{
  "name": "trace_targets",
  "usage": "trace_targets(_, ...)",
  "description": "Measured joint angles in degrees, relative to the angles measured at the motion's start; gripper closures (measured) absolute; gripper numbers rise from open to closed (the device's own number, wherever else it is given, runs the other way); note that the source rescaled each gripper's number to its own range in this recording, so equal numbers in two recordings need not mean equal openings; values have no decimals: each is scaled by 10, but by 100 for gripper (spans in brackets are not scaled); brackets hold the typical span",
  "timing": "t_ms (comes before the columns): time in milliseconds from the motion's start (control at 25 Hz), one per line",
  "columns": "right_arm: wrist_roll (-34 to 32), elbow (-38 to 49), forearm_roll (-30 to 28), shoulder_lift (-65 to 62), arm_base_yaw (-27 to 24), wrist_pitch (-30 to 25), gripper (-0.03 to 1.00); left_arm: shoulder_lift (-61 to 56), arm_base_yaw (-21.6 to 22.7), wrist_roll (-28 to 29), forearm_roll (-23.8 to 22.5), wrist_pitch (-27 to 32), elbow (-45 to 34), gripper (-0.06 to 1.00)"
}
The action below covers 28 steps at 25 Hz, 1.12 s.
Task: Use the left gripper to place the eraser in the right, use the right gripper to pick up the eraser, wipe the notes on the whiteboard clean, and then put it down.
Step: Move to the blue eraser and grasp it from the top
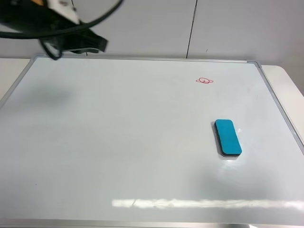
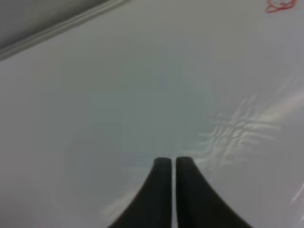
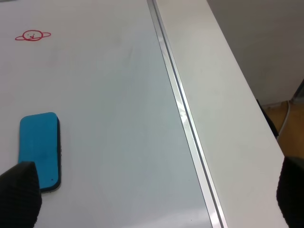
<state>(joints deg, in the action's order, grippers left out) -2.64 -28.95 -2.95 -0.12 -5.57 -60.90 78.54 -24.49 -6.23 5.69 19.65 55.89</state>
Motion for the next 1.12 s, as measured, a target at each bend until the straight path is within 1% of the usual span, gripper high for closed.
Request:
trace_targets(120, 0, 0, 0, 0, 0, 0, -3, -108, 66, 2, -1, 2, -76, 85)
trace_targets(160, 0, 0, 0, 0, 0, 0, -3, -157, 88, 2, -1, 3, -107, 81)
trace_targets(200, 0, 0, 0, 0, 0, 0, -3, -194, 106, 2, -1, 4, -127, 75)
trace_targets(280, 0, 0, 0, 0, 0, 0, -3, -281, 143, 0, -2, 16, -165, 56)
trace_targets(360, 0, 0, 0, 0, 0, 0, -3, -370, 168, 7, 0, 44, -190, 22)
trace_targets(400, 0, 0, 0, 0, 0, 0, -3, -416, 180, 21, 0, 63, -194, 10)
trace_targets(480, 0, 0, 0, 0, 0, 0, -3, -503, 204, 48, -3, 119, -197, 0)
trace_targets(560, 0, 0, 0, 0, 0, 0, -3, -575, 224, 57, -15, 172, -197, -4)
trace_targets(640, 0, 0, 0, 0, 0, 0, -3, -629, 241, 58, -36, 240, -198, -5)
trace_targets(800, 0, 0, 0, 0, 0, 0, -3, -720, 251, 46, -46, 353, -198, -5)
trace_targets(960, 0, 0, 0, 0, 0, 1, -3, -781, 242, 45, -47, 415, -198, -5)
trace_targets(1040, 0, 0, 0, 0, 0, 1, -3, -788, 234, 45, -47, 442, -198, -5)
trace_targets(1120, 0, 0, 0, 0, 0, 1, -3, -788, 223, 46, -44, 454, -204, -5)
